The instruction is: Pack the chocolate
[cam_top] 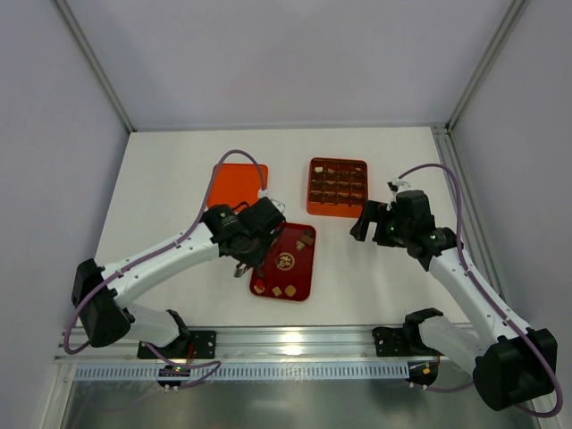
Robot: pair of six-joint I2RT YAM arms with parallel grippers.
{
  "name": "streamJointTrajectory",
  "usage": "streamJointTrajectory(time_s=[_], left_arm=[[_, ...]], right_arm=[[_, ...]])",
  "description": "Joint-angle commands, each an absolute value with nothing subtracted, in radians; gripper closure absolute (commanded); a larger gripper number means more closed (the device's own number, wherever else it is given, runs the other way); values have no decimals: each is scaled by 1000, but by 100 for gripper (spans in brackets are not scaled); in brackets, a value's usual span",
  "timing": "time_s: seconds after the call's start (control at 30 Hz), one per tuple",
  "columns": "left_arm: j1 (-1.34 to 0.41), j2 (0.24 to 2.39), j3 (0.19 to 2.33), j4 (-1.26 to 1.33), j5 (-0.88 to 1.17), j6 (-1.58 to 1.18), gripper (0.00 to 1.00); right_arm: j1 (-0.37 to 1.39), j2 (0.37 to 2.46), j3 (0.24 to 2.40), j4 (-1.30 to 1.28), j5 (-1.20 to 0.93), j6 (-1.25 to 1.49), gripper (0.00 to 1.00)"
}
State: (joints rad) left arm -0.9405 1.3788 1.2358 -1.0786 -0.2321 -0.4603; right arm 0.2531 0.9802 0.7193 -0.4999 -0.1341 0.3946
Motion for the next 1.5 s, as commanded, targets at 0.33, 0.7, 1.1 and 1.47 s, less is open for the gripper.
streamJointTrajectory(time_s=[0.33,0.7,1.1,1.47], left_arm=[[-943,1367,1215,-1092,-249,-456,62],[-943,1373,1203,-1078,-252,-456,67],[-945,1382,1210,-1094,-249,-453,68],[-946,1382,1206,-1117,-256,-456,63]], right_arm=[[252,973,716,-463,-135,399,0],[252,962,718,-472,-129,399,0],[252,946,712,-483,-126,397,0],[252,939,703,-483,-127,397,0]])
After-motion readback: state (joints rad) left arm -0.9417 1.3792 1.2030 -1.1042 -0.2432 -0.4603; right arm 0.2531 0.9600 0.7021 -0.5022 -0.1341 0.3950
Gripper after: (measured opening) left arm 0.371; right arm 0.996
